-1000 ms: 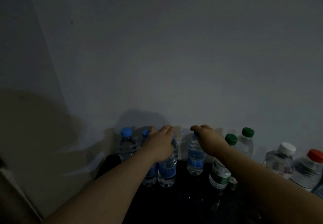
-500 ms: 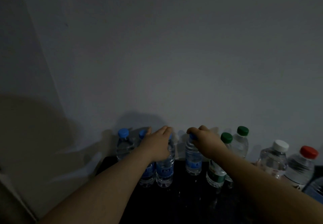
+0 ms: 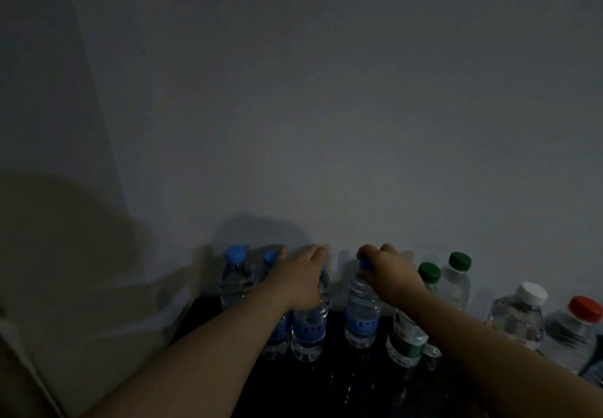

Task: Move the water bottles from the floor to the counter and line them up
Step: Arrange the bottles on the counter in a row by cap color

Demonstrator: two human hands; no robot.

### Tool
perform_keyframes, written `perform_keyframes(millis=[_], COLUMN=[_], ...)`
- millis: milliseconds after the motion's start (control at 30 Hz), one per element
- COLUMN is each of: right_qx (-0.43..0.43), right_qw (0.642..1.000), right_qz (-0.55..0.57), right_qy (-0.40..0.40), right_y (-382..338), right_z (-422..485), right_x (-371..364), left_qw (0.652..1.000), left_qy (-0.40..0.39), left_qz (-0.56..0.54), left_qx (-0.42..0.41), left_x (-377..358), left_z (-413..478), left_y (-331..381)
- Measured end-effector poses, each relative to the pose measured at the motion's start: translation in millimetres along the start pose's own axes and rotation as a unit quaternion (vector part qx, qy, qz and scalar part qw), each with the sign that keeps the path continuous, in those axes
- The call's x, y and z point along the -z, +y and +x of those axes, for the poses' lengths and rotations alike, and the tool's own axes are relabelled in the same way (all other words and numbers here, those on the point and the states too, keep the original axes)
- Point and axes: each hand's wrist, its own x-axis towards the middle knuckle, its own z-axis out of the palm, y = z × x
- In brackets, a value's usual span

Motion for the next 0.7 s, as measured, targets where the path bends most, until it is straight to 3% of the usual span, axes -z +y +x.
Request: perform_keyframes(millis=[200, 700], right_qx=[0.010, 0.033], right_qw=[0.999, 0.998], right_qz=[0.046, 0.035], right_qy=[0.000, -0.042], right_y=[-10.6, -13.6], right_z=[2.6, 8.3], right_x=[-3.3, 4.1], left_qw=[1.000, 1.000], left_qy=[0.004, -0.004], left_qz=[-0.004, -0.013], left_qx=[-0.006, -0.016], left_x=[-1.1, 0.1], left_z=[4.7, 4.0], left_y=[-1.7, -3.7])
